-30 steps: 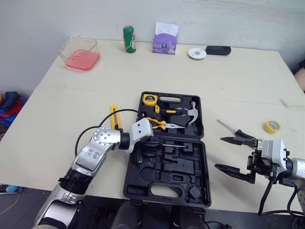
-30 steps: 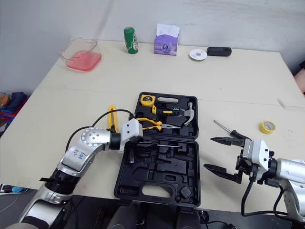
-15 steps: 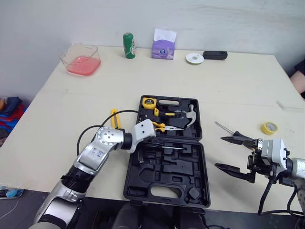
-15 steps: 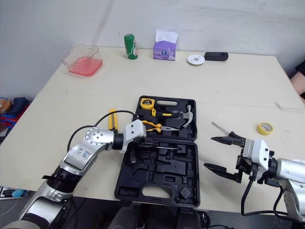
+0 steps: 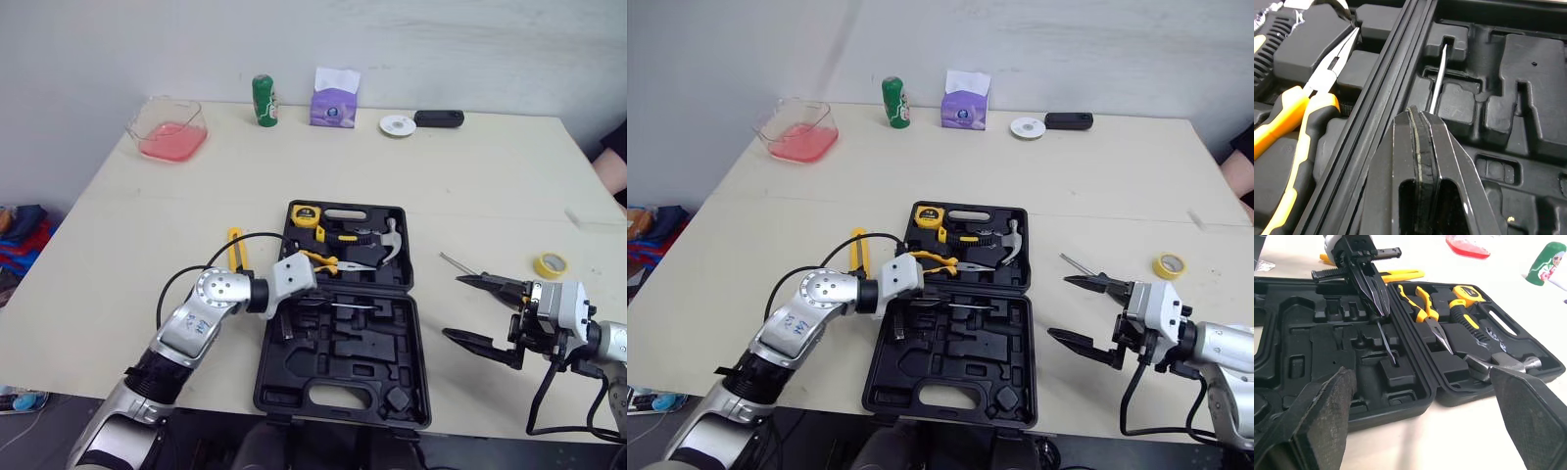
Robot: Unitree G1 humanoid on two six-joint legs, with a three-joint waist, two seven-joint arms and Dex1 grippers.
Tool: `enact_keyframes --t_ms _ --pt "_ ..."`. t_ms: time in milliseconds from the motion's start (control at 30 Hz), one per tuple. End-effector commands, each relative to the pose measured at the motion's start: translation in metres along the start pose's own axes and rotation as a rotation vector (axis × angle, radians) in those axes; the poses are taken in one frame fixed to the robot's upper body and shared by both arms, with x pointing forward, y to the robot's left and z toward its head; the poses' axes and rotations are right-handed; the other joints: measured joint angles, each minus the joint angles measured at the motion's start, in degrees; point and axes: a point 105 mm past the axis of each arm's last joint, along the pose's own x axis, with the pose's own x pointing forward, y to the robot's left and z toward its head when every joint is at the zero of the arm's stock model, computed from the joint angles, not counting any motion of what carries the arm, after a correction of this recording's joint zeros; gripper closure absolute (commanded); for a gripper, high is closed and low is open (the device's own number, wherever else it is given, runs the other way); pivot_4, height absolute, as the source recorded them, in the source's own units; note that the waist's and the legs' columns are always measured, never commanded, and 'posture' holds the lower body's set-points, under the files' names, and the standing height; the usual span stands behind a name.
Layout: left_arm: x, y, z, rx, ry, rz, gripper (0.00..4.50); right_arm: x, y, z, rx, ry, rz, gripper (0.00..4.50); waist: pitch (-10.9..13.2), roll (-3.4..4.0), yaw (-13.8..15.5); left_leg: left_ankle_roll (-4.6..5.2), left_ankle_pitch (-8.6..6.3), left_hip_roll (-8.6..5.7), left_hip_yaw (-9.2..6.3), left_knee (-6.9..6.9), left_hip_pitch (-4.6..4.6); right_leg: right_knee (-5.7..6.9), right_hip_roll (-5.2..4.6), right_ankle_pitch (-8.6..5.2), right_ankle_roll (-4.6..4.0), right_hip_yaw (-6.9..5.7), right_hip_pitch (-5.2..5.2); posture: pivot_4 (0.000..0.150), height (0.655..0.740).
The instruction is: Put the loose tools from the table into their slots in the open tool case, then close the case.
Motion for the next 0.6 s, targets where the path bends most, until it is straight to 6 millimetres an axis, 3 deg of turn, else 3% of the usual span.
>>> enact_keyframes --t_ms 33,167,267,367,400,467,600 --pt "-0.020 0.010 0.031 0.188 -0.098 0.013 4.46 -0.004 -0.007 0.006 -0.040 -0.016 -0.042 0.00 0.05 -0.04 0.01 0.00 0.00 0.00 -0.01 -0.01 -0.06 -0.01 0.00 0.00 0.00 -0.01 -0.04 0.150 0.7400" --pt "-0.047 0.015 0.042 0.331 -0.132 0.017 4.46 -0.017 -0.020 0.004 -0.060 0.014 -0.107 0.00 0.14 -0.04 -0.03 0.00 0.00 -0.01 0.04 -0.15 -0.10 -0.10 0.02 0.00 0.01 -0.04 -0.09 0.150 0.7400" --pt "-0.076 0.022 0.042 0.236 -0.156 0.050 4.46 -0.038 -0.032 -0.001 -0.077 0.064 -0.170 0.00 0.34 0.02 -0.06 0.08 0.04 -0.04 0.07 -0.14 -0.16 -0.05 0.01 0.06 0.11 -0.04 -0.09 0.150 0.7400" --pt "-0.109 0.025 0.026 0.146 -0.125 0.104 4.46 -0.057 -0.044 -0.001 -0.106 0.081 -0.257 0.00 0.54 0.05 -0.25 0.13 0.06 -0.05 0.09 -0.17 -0.16 -0.10 0.01 0.08 0.15 -0.03 -0.09 0.150 0.7400" --pt "-0.123 0.030 0.019 0.123 -0.110 0.163 3.85 -0.066 -0.050 0.000 -0.135 0.081 -0.308 0.00 0.59 0.06 -0.29 0.13 0.06 -0.04 0.11 -0.21 -0.15 -0.12 0.01 0.08 0.15 -0.03 -0.09 0.150 0.7400" --pt "-0.152 0.038 0.004 0.068 -0.080 0.288 3.22 -0.082 -0.058 -0.001 -0.165 0.091 -0.398 0.00 0.75 0.11 -0.31 0.13 0.06 -0.04 0.13 -0.21 -0.15 -0.13 0.02 0.08 0.15 -0.03 -0.09 0.150 0.7400" --pt "-0.213 0.048 -0.019 0.022 -0.007 0.571 1.37 -0.114 -0.060 -0.010 -0.162 0.131 -0.538 0.00 1.05 0.10 -0.30 0.12 0.05 -0.02 0.13 -0.27 -0.15 -0.11 0.01 0.08 0.15 -0.02 -0.16 0.150 0.7400"
